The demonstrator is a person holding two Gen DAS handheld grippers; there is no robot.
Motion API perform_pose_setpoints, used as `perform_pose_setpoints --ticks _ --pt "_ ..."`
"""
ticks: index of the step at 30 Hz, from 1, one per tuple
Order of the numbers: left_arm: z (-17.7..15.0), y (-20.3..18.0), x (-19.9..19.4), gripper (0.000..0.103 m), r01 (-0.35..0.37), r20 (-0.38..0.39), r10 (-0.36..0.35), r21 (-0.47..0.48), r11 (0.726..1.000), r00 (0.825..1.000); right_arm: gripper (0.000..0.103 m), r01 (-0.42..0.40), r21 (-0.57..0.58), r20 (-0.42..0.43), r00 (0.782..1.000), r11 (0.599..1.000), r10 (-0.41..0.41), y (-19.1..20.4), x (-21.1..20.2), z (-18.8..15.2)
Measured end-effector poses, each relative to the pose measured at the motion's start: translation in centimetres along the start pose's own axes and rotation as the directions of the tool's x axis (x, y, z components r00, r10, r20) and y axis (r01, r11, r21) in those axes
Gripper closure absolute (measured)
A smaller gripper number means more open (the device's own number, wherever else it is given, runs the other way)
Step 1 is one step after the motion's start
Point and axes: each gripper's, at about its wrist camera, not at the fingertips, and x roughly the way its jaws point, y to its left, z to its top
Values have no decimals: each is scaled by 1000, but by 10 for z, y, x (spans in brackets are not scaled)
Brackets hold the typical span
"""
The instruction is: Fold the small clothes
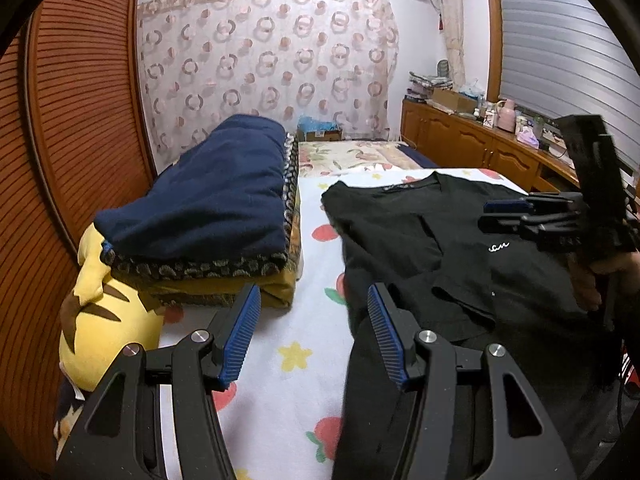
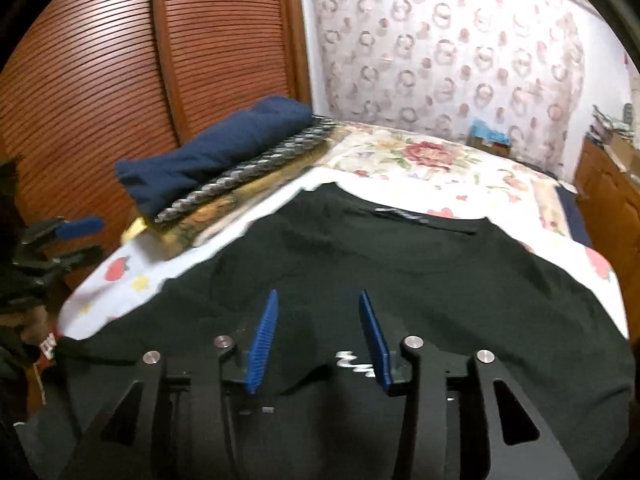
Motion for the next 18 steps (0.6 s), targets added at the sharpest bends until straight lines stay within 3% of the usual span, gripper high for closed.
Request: perform_pose_setpoints --ticks 4,10,11,13,18 --pt "-5 0 3 46 2 -17 -2 -9 1000 1000 58 -73 -53 -70 995 996 69 14 21 -4" --pt "-9 0 4 46 9 -28 -9 -16 1000 1000 58 -39 -102 -163 986 994 22 21 54 -12" --pt "-9 0 4 46 9 -28 -10 -15 1000 1000 62 -43 -109 -159 987 993 25 23 56 -10" --pt "-9 -1 4 46 11 -29 -11 -15 1000 1000 91 -32 -122 -153 988 992 13 21 54 -10" --pt "-8 -3 3 46 18 -27 -19 -17 1000 999 97 -31 -100 -81 996 994 23 15 14 -4"
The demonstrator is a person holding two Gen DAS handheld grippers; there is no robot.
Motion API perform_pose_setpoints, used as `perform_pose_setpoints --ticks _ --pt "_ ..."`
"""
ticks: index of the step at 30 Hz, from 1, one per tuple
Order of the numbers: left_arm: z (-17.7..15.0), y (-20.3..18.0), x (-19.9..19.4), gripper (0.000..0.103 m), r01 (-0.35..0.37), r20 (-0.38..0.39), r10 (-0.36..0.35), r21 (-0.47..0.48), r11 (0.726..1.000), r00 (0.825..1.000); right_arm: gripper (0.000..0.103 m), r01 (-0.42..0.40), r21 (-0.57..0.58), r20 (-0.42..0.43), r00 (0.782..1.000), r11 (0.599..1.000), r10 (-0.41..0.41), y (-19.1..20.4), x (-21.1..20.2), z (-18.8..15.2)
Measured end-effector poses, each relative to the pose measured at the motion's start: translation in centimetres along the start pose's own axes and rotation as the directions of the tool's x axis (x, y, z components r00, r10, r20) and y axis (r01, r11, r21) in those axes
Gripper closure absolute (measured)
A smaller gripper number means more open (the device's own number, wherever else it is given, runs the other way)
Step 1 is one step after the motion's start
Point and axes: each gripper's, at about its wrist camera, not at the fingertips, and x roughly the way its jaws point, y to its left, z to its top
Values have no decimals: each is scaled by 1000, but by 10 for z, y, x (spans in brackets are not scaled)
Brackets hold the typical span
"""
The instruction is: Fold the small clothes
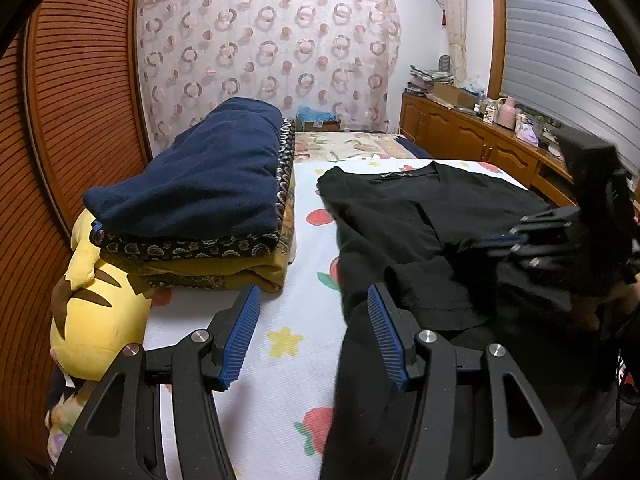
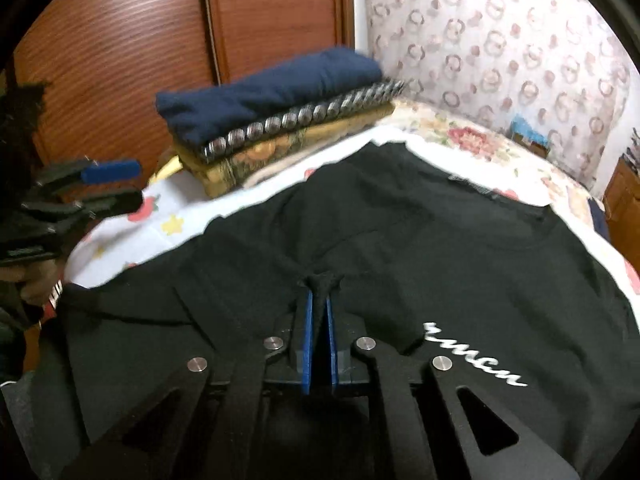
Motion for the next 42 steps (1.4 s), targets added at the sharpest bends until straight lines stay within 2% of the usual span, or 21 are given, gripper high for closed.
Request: perform_pose_setpoints --ticks 3,6,9,10,13,14,16,19,23,27,29,31,33,38,42 --pt "1 -5 0 46 3 0 -3 10 1000 1000 97 21 31 37 999 999 -22 -15 -30 -8" --pt "2 -10 -1 46 13 2 -13 17 1000 1000 97 87 74 47 995 993 -91 -38 -53 -22" --pt "3 -14 -2 46 16 2 -16 24 1000 1000 97 134 123 20 990 983 -137 -60 -61 -38" --pt "4 -15 -3 46 19 4 -19 24 1000 1000 93 150 144 16 988 978 -154 -65 -63 -42" --pt "5 -17 -4 46 24 6 -24 21 1000 1000 91 154 155 11 987 976 -157 -64 -63 -47" --pt "5 -18 -4 46 25 5 -25 21 999 1000 89 167 151 12 985 974 -171 -60 -62 -46" --pt "6 -21 -4 46 30 3 -30 25 999 1000 72 191 143 12 981 971 -195 -56 -61 -43" --pt "11 -25 -1 46 42 -1 -42 34 999 999 60 225 145 7 973 963 -229 -53 -54 -41" --pt "23 -33 12 46 89 -23 -88 45 995 996 58 273 146 -15 962 951 -274 -60 -57 -45" --pt "39 -47 31 46 131 -54 -128 69 989 990 41 304 184 -34 952 935 -304 -76 -66 -52" --pt "48 -56 43 52 154 -78 -147 86 984 986 35 308 200 -67 951 930 -300 -86 -64 -53" --pt "56 -65 57 55 177 -112 -166 96 980 980 34 326 202 -95 945 924 -313 -91 -61 -54" --pt "64 -74 75 58 193 -147 -177 102 976 973 34 367 191 -122 929 911 -349 -95 -58 -56" --pt "68 -86 110 59 179 -225 -148 122 976 963 34 398 205 -157 915 894 -372 -100 -54 -57" --pt "66 -93 134 59 152 -283 -104 153 976 953 34 374 246 -176 925 894 -338 -101 -51 -53"
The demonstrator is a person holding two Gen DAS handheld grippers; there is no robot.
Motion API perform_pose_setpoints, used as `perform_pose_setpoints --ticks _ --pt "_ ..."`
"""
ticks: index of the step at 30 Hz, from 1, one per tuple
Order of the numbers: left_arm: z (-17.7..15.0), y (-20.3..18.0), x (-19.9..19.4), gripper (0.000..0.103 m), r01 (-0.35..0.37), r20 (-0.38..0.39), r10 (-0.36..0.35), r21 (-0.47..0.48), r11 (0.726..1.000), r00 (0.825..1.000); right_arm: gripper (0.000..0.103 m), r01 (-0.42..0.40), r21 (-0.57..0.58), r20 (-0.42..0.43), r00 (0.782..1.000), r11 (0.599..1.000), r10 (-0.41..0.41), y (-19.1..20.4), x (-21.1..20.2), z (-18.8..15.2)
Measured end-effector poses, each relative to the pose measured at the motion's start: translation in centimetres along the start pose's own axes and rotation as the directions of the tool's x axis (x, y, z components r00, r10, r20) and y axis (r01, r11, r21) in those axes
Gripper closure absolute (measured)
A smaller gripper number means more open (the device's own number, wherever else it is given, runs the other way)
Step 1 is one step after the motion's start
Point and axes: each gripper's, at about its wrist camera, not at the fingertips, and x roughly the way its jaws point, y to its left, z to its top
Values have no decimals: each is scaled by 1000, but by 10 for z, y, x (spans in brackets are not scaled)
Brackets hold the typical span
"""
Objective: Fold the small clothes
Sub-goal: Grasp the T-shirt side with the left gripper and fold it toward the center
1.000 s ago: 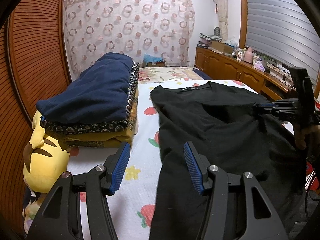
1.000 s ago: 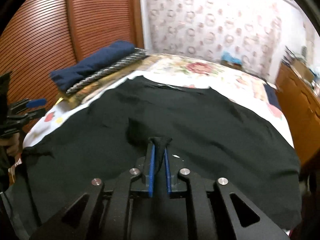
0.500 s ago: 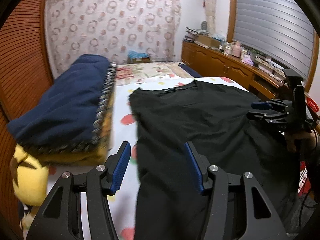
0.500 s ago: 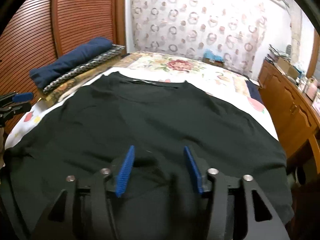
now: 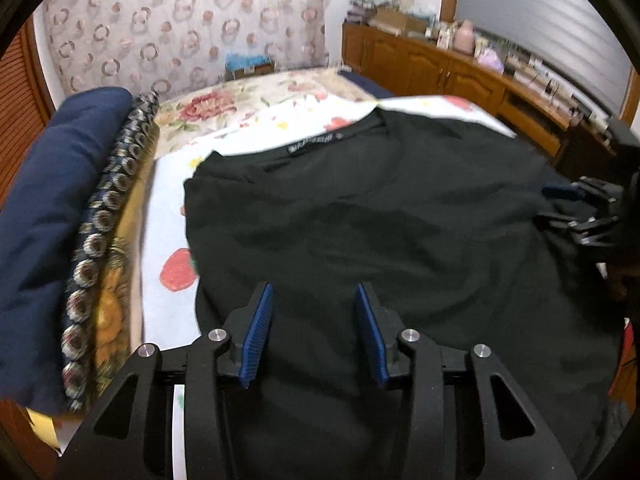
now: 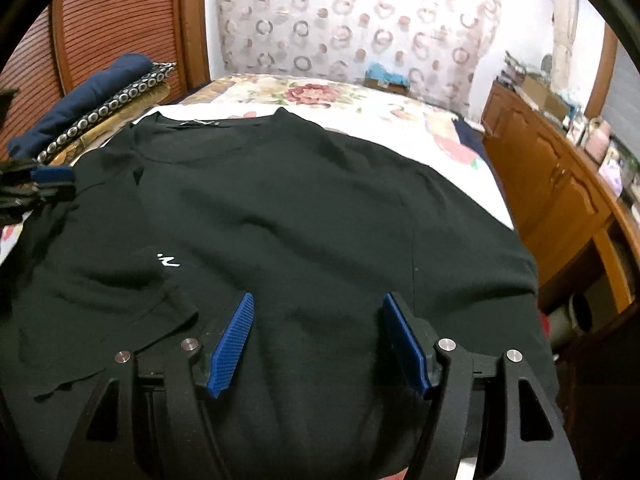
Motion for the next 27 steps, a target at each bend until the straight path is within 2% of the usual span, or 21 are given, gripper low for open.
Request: perform_pose_setpoints --ticks 3,6,17,18,21,22,24,27 --pt "3 3 12 59 -8 -25 8 -14 1000 1000 34 -14 13 -12 1000 1000 14 3 0 7" --pt "8 2 14 59 -13 -18 13 -15 1000 1000 34 -9 10 -9 1000 1000 9 3 1 11" --pt "43 4 39 59 -28 -24 27 -16 999 999 33 -10 9 -5 1000 1000 10 -10 6 4" --pt "44 4 40 60 -25 -25 24 -14 1000 999 33 -9 9 -5 1000 1000 9 -9 6 4" --pt "44 3 38 90 7 -25 -6 7 1000 1000 33 -10 9 -5 1000 1000 10 -11 6 4" --pt "44 3 37 96 12 -28 -11 18 1000 1000 33 -11 9 -5 1000 1000 11 -12 6 4" --pt "45 2 33 100 -11 -21 11 42 999 1000 33 -10 8 -5 1000 1000 10 -12 6 4" --pt "49 15 23 101 -16 0 16 21 1000 1000 33 -11 9 -5 1000 1000 11 -12 6 4"
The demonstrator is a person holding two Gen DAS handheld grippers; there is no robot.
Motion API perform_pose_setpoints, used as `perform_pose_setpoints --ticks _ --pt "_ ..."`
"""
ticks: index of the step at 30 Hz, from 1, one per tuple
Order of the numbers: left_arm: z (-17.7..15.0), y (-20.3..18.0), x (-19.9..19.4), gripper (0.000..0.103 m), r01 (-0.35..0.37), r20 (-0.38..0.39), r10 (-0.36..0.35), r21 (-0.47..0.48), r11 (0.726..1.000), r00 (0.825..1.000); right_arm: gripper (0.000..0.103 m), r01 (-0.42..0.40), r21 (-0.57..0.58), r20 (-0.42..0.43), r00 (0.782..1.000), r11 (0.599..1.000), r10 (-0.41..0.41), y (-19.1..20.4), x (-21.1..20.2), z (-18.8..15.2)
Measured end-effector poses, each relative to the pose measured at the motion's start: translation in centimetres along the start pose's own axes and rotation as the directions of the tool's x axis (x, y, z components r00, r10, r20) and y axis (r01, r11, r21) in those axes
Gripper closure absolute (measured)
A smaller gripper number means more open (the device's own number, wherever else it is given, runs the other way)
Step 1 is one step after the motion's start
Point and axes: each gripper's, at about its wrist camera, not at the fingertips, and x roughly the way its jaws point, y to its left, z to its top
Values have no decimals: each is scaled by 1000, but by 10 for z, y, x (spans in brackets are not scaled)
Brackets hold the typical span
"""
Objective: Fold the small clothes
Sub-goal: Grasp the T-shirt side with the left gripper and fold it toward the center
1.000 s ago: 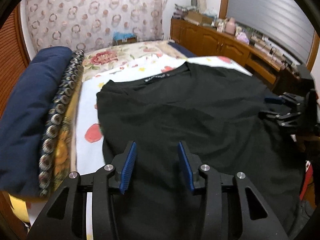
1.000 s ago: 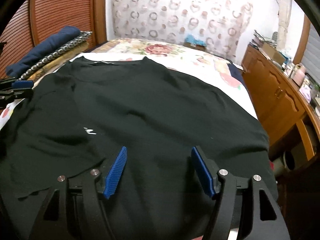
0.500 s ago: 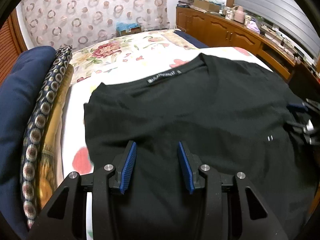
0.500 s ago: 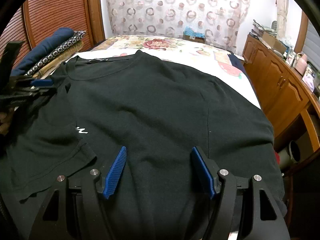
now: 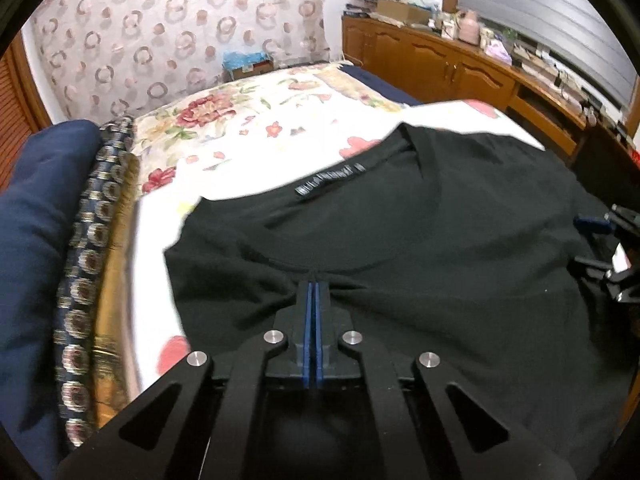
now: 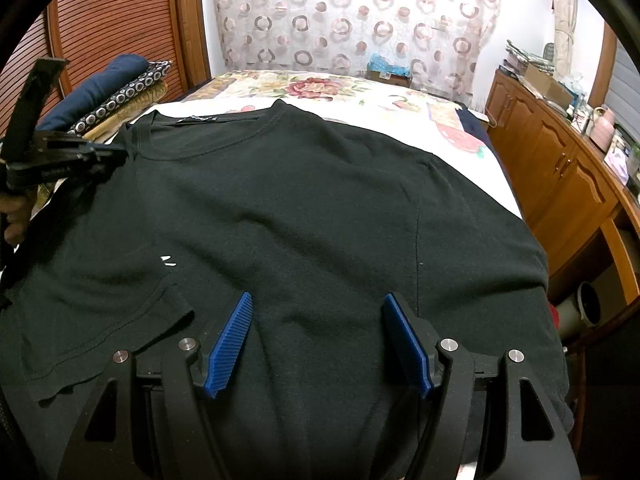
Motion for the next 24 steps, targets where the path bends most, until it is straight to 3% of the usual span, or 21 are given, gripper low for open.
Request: perform_pose_setpoints --ticks 5,9,12,16,20,21,23,24 --pt "15 30 -33 102 -31 78 35 -52 998 996 32 1 -1 0 1000 1000 -1 0 0 0" --pt "34 62 -59 102 -124 123 133 -80 989 984 32 1 -1 0 1000 1000 -1 0 0 0" --pt "45 86 -68 102 -192 130 202 -91 977 971 32 1 -1 0 1000 1000 -1 0 -1 0" --pt "45 100 -67 102 -232 112 241 -85 969 964 32 1 -1 0 1000 1000 -1 0 -1 0" --pt "38 105 -64 101 -222 115 234 -113 969 965 32 2 -2 0 1000 1000 -2 0 -1 0" --pt "35 103 -67 99 -214 128 229 -119 970 965 32 2 -2 0 1000 1000 -2 0 -1 -1" --pt "31 97 -72 87 -191 146 207 -117 975 967 32 2 -2 0 1000 1000 -2 0 -1 -1" --pt "29 93 -77 75 -176 167 193 -112 978 967 32 2 -2 0 1000 1000 -2 0 -1 -1"
